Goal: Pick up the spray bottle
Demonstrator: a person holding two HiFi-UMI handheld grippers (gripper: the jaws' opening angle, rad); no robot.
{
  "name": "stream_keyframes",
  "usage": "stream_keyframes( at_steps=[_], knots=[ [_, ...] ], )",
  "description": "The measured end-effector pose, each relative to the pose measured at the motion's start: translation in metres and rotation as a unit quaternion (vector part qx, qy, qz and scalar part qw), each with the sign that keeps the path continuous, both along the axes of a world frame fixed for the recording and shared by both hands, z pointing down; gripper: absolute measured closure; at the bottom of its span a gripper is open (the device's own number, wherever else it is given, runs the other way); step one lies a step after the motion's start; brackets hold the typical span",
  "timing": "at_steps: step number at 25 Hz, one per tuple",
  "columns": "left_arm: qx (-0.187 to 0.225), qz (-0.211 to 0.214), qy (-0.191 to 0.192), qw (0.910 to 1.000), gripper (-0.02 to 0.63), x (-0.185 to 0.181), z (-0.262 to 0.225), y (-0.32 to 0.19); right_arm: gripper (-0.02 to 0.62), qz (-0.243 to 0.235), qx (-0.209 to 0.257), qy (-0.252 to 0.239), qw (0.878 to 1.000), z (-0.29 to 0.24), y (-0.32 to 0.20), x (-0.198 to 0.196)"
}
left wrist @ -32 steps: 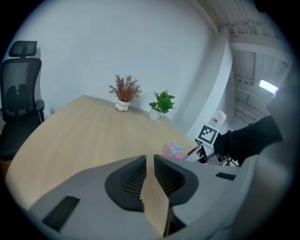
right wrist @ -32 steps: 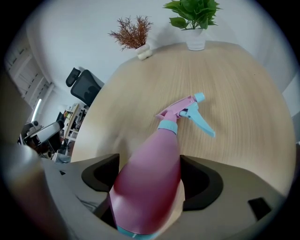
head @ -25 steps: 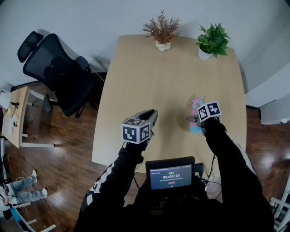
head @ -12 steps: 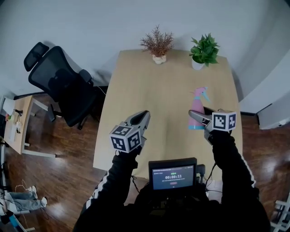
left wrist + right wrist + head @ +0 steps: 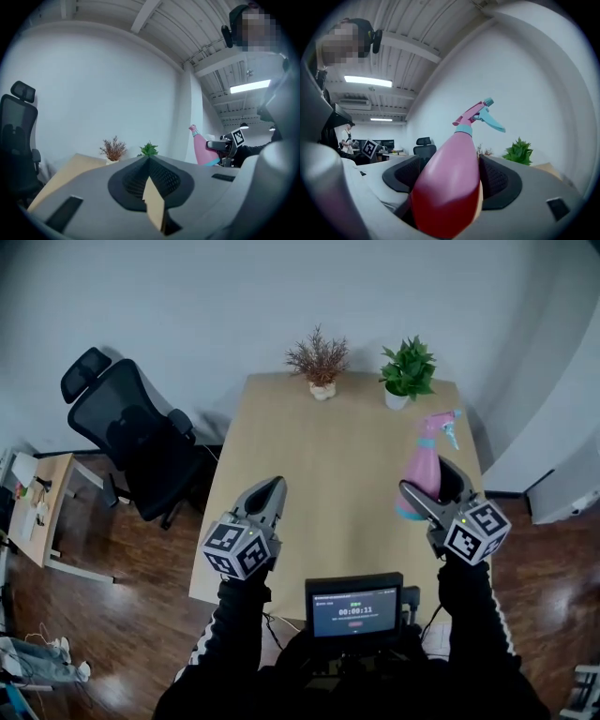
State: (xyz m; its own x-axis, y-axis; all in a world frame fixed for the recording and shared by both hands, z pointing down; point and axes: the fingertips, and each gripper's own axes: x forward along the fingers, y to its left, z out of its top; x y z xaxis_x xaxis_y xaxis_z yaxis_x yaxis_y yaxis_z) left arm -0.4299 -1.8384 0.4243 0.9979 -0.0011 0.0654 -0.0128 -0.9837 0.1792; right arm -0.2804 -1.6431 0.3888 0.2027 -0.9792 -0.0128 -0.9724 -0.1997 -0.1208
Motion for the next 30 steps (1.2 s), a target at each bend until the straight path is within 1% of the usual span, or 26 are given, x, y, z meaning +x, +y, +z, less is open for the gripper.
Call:
stream_keyframes(
  at_steps=[3, 7, 15, 20, 23, 30],
  knots=[
    [0.025, 0.001, 0.019, 0.9995, 0.606, -0.004, -0.019, 0.013, 0.215, 0.009, 0.011, 0.030, 0.999, -0.016, 0.017, -0.004],
    [0.038, 0.003, 0.029, 0.9988, 0.606, -0.010, -0.030, 0.027, 0.215, 0.020, 0.010, 0.050, 0.999, -0.020, 0.036, -0.008],
    [0.045, -0.001, 0.036, 0.9983, 0.606, -0.018, -0.040, 0.033, 0.215, 0.028, 0.001, 0.060, 0.998, -0.024, 0.043, -0.013],
    [0.046, -0.004, 0.032, 0.9984, 0.606, -0.021, -0.042, 0.032, 0.215, 0.031, -0.002, 0.062, 0.998, -0.027, 0.045, -0.015],
    [0.046, -0.005, 0.039, 0.9981, 0.606, -0.025, -0.046, 0.031, 0.215, 0.035, -0.001, 0.066, 0.997, -0.031, 0.044, -0.016],
    [0.049, -0.004, 0.038, 0.9981, 0.606, -0.036, -0.045, 0.029, 0.215, 0.042, -0.006, 0.062, 0.997, -0.031, 0.043, -0.024]
  ],
)
